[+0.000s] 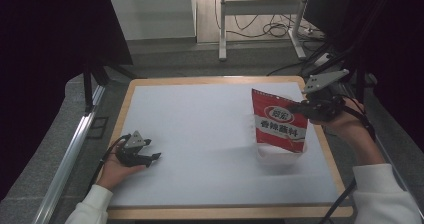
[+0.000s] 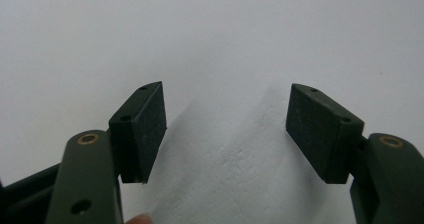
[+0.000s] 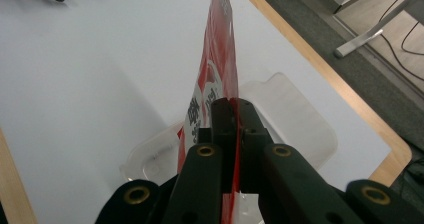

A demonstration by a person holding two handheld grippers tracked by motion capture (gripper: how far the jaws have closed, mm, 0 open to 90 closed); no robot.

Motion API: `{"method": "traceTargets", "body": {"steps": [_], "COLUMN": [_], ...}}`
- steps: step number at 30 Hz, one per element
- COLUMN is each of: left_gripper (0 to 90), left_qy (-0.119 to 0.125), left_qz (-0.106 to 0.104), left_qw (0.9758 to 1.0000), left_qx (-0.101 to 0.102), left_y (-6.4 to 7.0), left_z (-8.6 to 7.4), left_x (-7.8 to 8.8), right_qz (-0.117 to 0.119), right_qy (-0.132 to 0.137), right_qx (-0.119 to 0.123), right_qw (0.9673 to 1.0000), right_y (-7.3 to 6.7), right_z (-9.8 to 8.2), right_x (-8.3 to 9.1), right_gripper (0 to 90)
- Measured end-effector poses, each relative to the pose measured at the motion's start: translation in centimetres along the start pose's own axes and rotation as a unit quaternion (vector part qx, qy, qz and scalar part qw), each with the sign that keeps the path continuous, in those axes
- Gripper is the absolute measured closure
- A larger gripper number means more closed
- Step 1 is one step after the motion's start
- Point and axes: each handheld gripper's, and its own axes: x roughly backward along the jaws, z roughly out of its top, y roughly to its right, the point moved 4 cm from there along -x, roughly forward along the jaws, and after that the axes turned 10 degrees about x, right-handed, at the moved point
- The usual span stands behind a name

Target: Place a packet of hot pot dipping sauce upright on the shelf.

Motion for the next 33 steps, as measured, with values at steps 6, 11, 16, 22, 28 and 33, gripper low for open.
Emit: {"method": "traceTargets", "body": {"steps": [6,11,16,22,28,33], "left_gripper": [32.1,32.0,32.0,32.0,32.0,32.0], "left_qy": [0.002,0.001,0.000,0.000,0.001,0.001], "left_qz": [0.000,0.000,0.001,0.001,0.000,-0.001], "left_qw": [1.0000,1.0000,1.0000,1.0000,1.0000,1.0000], "left_qx": [0.000,-0.002,-0.004,-0.004,-0.004,-0.006], "left_y": [0.0,0.1,0.2,0.1,0.1,0.1], "left_z": [0.0,0.1,0.1,0.1,0.1,0.2], "left_x": [0.0,0.0,-0.1,0.0,0.0,0.0], "right_qz": [0.012,0.004,-0.030,-0.082,-0.088,-0.058], "right_qy": [-0.005,0.002,0.007,0.052,0.103,0.123], "right_qx": [-0.023,-0.057,-0.055,-0.056,-0.040,-0.027], "right_qw": [0.9997,0.9984,0.9980,0.9937,0.9900,0.9904], "right_y": [0.2,0.8,0.6,-0.1,-2.4,-4.5], "right_z": [-1.8,-3.7,-3.7,-0.9,3.1,5.5], "right_x": [-1.0,-1.0,-1.1,-0.4,-0.2,-1.8], "right_gripper": [88.0,87.7,58.4,42.7,38.9,38.4]}}
